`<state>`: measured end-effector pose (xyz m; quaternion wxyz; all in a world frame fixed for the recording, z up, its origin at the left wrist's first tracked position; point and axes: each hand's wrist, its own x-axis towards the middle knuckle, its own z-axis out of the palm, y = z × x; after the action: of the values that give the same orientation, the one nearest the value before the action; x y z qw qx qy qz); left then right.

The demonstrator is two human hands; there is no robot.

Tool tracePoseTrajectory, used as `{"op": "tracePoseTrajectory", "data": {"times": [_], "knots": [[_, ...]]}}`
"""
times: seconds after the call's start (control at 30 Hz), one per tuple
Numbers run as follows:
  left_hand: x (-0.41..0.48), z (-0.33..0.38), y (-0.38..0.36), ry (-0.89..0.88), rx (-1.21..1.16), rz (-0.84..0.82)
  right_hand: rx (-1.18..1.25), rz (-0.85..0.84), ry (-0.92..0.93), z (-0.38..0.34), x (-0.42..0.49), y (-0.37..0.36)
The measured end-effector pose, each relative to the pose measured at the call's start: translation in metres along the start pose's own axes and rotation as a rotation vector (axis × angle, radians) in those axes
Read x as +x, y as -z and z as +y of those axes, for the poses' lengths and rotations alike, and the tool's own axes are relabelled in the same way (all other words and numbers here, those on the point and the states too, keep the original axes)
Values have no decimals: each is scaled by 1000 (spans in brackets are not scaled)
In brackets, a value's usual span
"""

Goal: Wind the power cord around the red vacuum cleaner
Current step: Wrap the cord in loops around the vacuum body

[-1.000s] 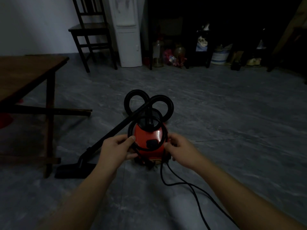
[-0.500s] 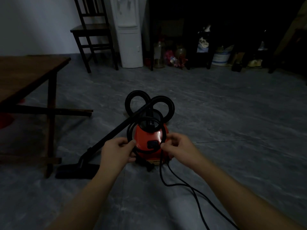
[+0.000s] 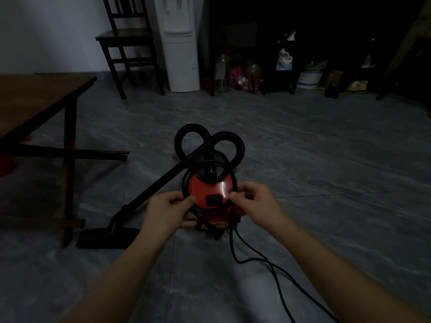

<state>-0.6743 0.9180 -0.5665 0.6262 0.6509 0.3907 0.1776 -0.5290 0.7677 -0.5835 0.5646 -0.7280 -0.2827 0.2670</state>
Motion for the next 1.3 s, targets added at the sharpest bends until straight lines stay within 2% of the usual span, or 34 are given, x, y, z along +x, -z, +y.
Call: {"op": "tracePoseTrajectory", "data": {"times": [0.2,0.6,0.67,0.83,1.03,1.3], "knots": [[-1,3,1,28,-42,-51,3,-2,-28,0,0,3],[-2,5,10,-27,119,-79,-136,-52,17,-4,-1,3],[-1,4,12,-70,169,-59,-197,-58,11,-2,-1,4],[1,-2,17,-305,491,10,-394,-108,3,8,-2,3],[4,-6,14,-407,570,-141,-577,-216,94,7,-8,1],[4,-1,19,-347,664,-258,-498,-160,150,2,-8,5]]}}
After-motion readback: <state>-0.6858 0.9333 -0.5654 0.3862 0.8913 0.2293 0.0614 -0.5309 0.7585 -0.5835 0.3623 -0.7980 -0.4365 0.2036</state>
